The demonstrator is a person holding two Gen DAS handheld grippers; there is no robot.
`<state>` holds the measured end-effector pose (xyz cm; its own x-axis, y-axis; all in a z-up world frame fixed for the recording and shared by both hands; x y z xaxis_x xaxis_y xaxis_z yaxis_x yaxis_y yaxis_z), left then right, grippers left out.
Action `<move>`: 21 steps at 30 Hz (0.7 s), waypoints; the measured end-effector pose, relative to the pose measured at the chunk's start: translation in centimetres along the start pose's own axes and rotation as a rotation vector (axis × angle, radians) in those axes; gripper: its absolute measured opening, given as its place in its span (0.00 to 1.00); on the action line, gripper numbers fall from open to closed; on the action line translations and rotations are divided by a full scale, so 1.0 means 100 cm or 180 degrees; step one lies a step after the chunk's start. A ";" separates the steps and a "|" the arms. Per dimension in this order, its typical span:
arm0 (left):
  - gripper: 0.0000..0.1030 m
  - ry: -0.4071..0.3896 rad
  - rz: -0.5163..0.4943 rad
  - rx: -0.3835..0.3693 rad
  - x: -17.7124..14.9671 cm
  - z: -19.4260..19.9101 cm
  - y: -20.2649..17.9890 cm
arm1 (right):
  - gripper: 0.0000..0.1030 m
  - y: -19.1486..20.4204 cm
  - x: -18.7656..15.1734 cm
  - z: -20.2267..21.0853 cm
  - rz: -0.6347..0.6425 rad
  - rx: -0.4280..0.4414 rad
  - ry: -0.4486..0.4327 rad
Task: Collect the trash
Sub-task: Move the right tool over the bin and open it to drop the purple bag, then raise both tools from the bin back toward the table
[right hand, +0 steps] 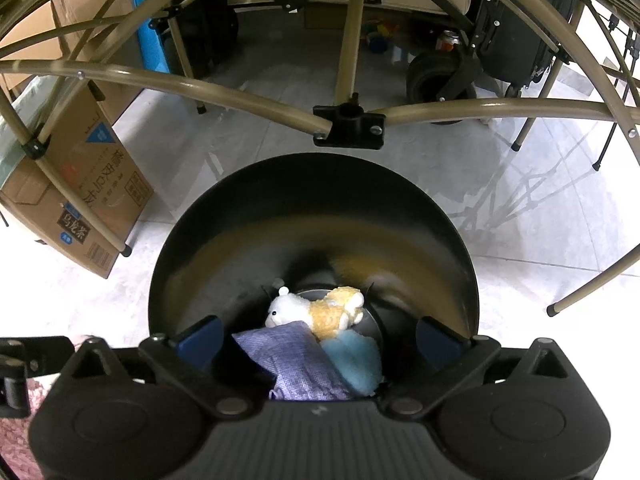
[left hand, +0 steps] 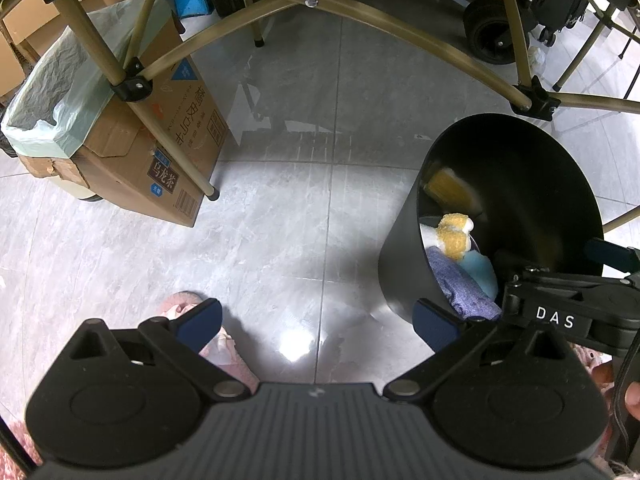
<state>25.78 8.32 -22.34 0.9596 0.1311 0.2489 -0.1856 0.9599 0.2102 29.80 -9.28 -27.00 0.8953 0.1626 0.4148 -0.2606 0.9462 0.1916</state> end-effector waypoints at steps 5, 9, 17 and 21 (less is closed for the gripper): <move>1.00 0.0000 0.0001 0.0002 0.000 0.000 0.000 | 1.00 -0.001 0.000 0.001 0.0005 -0.0003 -0.0005; 1.00 -0.0001 -0.0001 0.0000 0.000 0.000 0.000 | 1.00 -0.001 0.000 0.002 0.0015 -0.0009 -0.0014; 1.00 -0.0153 -0.0002 -0.0024 0.000 0.013 0.000 | 1.00 -0.005 0.000 0.011 -0.0015 -0.0051 -0.0088; 1.00 -0.0266 -0.0021 -0.0042 -0.001 0.023 -0.003 | 1.00 -0.010 -0.003 0.020 -0.0051 -0.0080 -0.0144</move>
Point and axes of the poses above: each gripper's, at about its wrist camera, not at the fingertips, and z roughly against the way its jaws point, y to its left, x to its top, the point moved 3 cm from there along -z, roughly the way its jaws point, and after that the axes turned 8 degrees about x, right-handed, at the moved point
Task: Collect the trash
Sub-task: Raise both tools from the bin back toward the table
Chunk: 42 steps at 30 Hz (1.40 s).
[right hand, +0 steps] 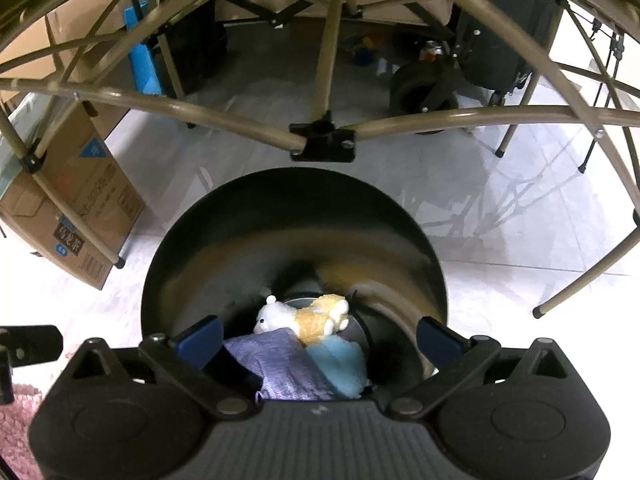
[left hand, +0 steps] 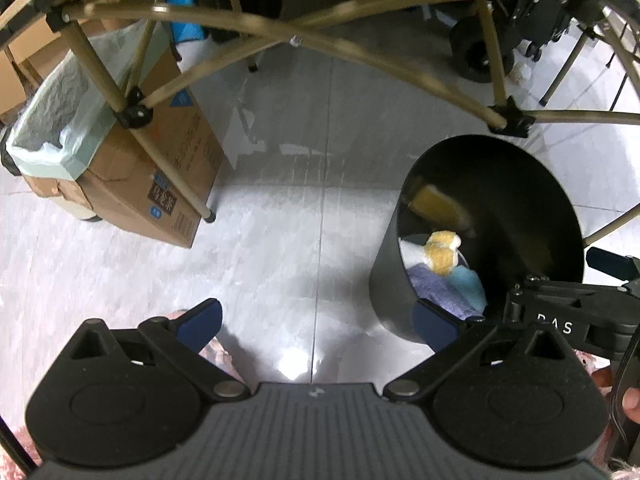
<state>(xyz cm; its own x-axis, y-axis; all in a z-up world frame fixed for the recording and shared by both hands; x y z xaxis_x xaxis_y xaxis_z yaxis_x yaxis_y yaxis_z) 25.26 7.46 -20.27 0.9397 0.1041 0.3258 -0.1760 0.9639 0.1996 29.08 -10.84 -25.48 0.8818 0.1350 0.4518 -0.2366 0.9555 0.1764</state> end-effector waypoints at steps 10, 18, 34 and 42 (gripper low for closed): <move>1.00 -0.0329 -0.0153 0.0037 -0.008 0.024 -0.012 | 1.00 -0.008 -0.006 0.041 -0.0030 0.0021 -0.0239; 1.00 -0.0578 -0.0222 0.0046 -0.011 0.047 -0.022 | 1.00 -0.015 -0.008 0.088 -0.0070 0.0081 -0.0527; 1.00 -0.1391 -0.0208 -0.0132 -0.014 0.129 -0.036 | 1.00 -0.028 -0.014 0.191 0.0032 0.0126 -0.1211; 1.00 -0.1832 -0.0051 -0.0224 0.006 0.172 -0.036 | 1.00 -0.035 0.009 0.240 0.0067 0.0122 -0.1726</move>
Point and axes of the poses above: each gripper's, at about its wrist camera, not at the fingertips, and z roughly against the way its jaws point, y to its left, x to its top, the point moved 3 cm from there along -z, roughly the way its jaws point, and after that the axes turned 8 degrees about x, right-handed, at the moved point
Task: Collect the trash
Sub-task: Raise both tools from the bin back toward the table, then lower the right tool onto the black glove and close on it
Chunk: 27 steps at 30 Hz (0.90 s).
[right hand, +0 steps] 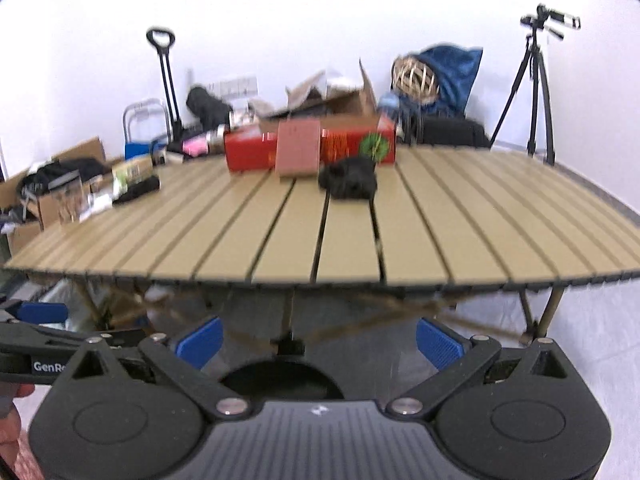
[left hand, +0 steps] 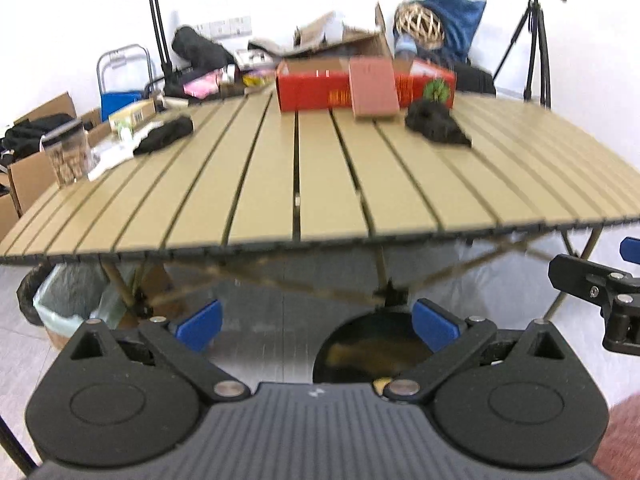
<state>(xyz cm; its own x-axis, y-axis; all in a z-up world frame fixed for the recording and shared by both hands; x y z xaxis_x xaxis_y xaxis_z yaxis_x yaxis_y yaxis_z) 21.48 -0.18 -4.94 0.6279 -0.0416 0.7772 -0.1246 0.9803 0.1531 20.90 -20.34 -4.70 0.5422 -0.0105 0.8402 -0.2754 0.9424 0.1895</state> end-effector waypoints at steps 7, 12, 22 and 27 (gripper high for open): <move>1.00 -0.0209 0.0246 -0.0023 0.035 -0.004 0.004 | 1.00 -0.009 0.033 -0.002 -0.0060 -0.0019 -0.0315; 1.00 -0.0319 0.0389 -0.0010 0.058 -0.015 0.005 | 1.00 -0.016 0.054 -0.016 -0.0110 -0.0050 -0.0482; 1.00 -0.0444 0.0590 0.0001 0.095 -0.048 0.005 | 1.00 -0.031 0.085 -0.054 -0.0261 -0.0101 -0.0694; 1.00 -0.0464 0.0632 0.0021 0.111 -0.069 0.003 | 1.00 -0.039 0.102 -0.081 -0.0314 -0.0115 -0.0736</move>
Point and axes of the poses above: each gripper's, at about its wrist camera, not at the fingertips, and z roughly against the way its jaws point, y to its left, x to its top, the point moved 3 cm from there along -z, roughly the way its jaws point, and after that the axes turned 8 degrees about x, right-handed, at the moved point
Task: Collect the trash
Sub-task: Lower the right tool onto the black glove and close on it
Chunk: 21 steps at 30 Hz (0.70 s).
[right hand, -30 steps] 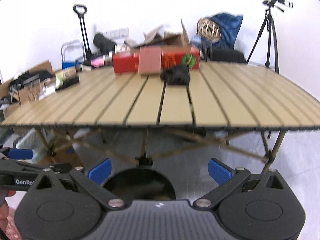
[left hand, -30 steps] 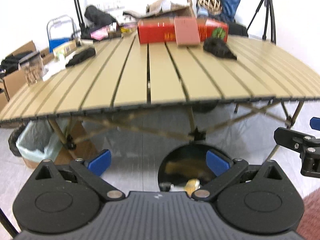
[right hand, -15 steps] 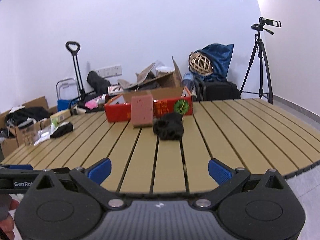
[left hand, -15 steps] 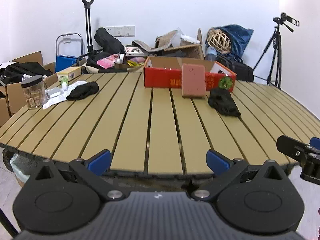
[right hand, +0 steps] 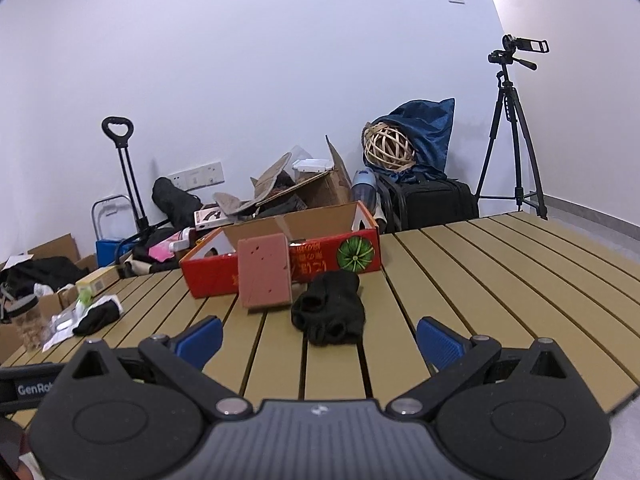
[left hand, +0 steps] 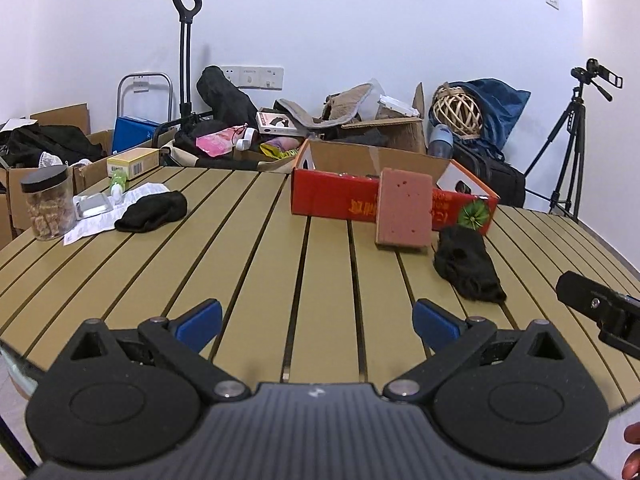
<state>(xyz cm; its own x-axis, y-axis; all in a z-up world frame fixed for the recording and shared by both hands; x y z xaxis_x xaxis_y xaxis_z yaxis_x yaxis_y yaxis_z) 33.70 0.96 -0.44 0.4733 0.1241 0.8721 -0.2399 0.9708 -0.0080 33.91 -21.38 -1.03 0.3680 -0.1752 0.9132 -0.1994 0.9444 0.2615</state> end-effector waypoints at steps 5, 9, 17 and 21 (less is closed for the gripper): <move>1.00 -0.0023 -0.0001 0.0010 0.013 -0.024 -0.006 | 1.00 -0.005 0.009 -0.040 -0.0002 -0.0046 0.0074; 1.00 -0.0031 0.0002 0.0021 0.023 -0.042 -0.010 | 1.00 -0.009 0.012 -0.074 -0.0008 -0.0062 0.0201; 1.00 -0.0051 -0.0069 0.0044 0.038 -0.078 -0.018 | 1.00 -0.010 0.011 -0.142 0.0099 -0.0082 0.0533; 1.00 -0.0019 -0.0064 0.0059 0.039 -0.093 -0.017 | 1.00 -0.010 0.005 -0.172 0.0188 -0.0057 0.0715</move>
<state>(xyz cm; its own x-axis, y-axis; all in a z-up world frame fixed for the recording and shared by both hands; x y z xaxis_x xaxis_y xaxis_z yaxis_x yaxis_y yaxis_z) 43.87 1.75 -1.60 0.4731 0.1032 0.8749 -0.2460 0.9691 0.0187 49.92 -17.63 -6.18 0.5494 -0.0549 0.8338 -0.2112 0.9563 0.2021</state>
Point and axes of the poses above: each gripper's, at about its wrist camera, not at the fingertips, and z roughly against the way its jaws point, y to its left, x to its top, the point moved 3 cm from there along -z, roughly the way its jaws point, and after that the axes turned 8 degrees about x, right-handed, at the moved point
